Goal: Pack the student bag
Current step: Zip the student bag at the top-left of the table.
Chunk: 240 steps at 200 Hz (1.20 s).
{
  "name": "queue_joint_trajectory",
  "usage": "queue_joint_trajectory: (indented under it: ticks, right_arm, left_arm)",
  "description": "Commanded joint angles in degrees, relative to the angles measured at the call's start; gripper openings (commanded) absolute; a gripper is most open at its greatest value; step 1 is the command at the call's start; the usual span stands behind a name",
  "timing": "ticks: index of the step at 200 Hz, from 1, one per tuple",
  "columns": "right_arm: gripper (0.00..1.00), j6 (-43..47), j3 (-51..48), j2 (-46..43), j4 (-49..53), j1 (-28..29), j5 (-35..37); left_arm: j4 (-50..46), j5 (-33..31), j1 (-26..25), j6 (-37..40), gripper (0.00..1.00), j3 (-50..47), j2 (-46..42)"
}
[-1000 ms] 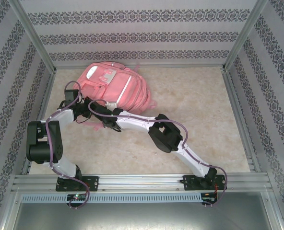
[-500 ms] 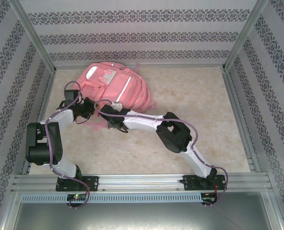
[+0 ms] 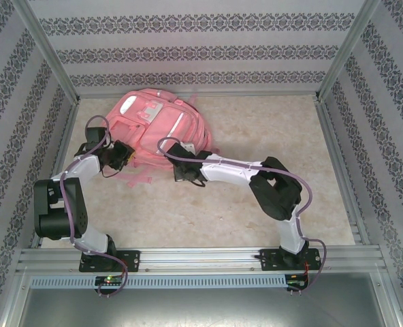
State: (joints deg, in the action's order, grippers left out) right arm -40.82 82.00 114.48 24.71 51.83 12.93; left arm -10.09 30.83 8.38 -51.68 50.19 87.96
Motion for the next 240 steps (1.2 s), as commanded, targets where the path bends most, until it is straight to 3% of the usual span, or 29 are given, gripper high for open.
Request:
queue_joint_trajectory:
  ticks: [1,21,45,79,133,143,169,189,213,240]
  right_arm:
    - [0.00,4.33,-2.02,-2.49,-0.31,-0.46,-5.54]
    - [0.00,4.95,-0.61,-2.00,-1.93,0.92,-9.30]
    - [0.00,5.36,1.52,-1.07,-3.48,2.18,-13.18]
    - [0.00,6.44,2.35,-1.34,-4.64,2.91,-15.93]
    - [0.00,9.13,1.76,-2.85,-5.07,3.10,-18.46]
    - [0.00,9.32,1.86,-2.85,-4.94,3.25,-18.40]
    - [0.00,9.27,1.60,-3.03,-5.04,3.36,-18.32]
    - [0.00,9.38,0.87,-3.33,-4.10,3.27,-16.65]
    - [0.00,10.25,-2.20,-4.69,-2.69,2.30,-12.20]
    - [0.00,11.04,-7.81,-7.14,-2.71,-2.08,-8.82]
  left_arm:
    - [-4.04,-2.25,0.95,0.14,0.49,0.76,-4.72]
    - [-5.77,-3.41,-2.21,-2.13,0.56,-1.49,-9.27]
    - [-5.03,-4.68,-6.79,-7.55,0.56,-6.52,-14.63]
    - [4.11,-10.82,-15.62,-17.64,0.69,-15.79,-21.65]
    - [13.80,-17.50,-24.20,-21.13,0.70,-17.10,-16.85]
    - [14.80,-18.66,-25.11,-21.01,0.65,-17.00,-15.35]
    - [15.34,-20.82,-26.22,-21.64,0.30,-16.48,-12.07]
    - [7.13,-25.12,-26.19,-20.45,0.00,-14.38,-12.87]
    - [-4.54,-29.87,-25.31,-17.97,0.00,-11.69,-15.67]
    - [-10.55,-32.20,-23.21,-16.48,0.00,-12.07,-20.11]
